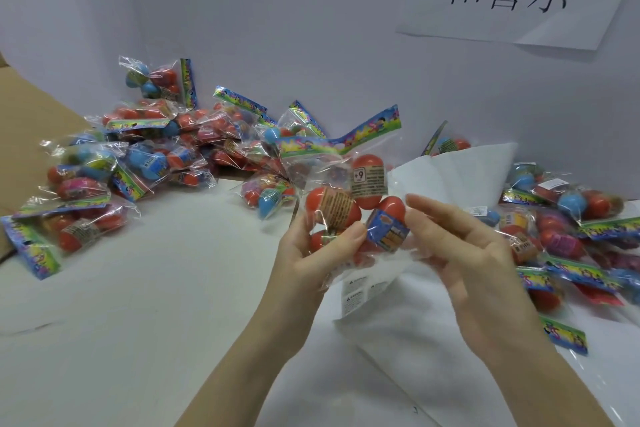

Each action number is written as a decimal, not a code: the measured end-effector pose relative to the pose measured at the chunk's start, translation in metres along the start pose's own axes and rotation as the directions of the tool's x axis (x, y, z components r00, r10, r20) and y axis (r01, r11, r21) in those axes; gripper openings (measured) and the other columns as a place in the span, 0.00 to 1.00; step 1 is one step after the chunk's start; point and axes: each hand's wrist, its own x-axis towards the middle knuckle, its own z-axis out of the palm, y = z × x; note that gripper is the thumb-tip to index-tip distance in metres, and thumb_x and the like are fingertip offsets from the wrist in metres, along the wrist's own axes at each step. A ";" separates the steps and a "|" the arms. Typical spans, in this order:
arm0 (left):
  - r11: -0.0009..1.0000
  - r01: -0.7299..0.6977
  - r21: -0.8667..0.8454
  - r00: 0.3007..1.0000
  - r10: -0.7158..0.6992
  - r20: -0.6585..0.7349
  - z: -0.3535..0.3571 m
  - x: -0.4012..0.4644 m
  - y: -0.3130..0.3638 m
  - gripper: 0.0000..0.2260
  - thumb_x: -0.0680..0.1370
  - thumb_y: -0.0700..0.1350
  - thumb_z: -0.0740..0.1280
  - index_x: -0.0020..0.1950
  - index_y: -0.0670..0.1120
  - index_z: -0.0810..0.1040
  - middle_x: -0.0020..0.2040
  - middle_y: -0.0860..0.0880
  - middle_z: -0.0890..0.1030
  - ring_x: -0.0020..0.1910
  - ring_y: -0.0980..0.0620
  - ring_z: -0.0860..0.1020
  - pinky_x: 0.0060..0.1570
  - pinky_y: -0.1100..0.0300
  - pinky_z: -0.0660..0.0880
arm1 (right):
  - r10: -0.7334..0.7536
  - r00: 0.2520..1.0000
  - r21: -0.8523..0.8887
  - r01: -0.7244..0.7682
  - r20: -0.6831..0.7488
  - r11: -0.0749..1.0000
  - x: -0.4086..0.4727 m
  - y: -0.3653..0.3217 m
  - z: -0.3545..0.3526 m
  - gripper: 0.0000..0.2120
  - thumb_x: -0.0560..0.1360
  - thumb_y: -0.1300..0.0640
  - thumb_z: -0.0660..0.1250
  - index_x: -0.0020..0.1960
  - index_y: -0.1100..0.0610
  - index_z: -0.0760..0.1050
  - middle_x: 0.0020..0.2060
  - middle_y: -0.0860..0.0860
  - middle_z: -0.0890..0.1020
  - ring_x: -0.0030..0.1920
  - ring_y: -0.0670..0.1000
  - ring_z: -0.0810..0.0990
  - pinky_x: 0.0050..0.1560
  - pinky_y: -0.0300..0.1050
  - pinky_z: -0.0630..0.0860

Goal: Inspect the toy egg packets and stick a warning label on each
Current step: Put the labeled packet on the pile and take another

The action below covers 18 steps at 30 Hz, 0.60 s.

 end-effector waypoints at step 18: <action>0.896 0.180 -0.407 0.981 -0.134 0.139 0.001 0.000 0.002 0.16 0.71 0.44 0.63 0.57 0.40 0.75 0.46 0.45 0.83 0.44 0.52 0.82 0.47 0.61 0.80 | -0.813 0.535 -0.735 0.642 0.229 0.216 -0.013 0.020 0.012 0.10 0.72 0.50 0.67 0.50 0.55 0.80 0.42 0.51 0.79 0.44 0.47 0.75 0.50 0.37 0.71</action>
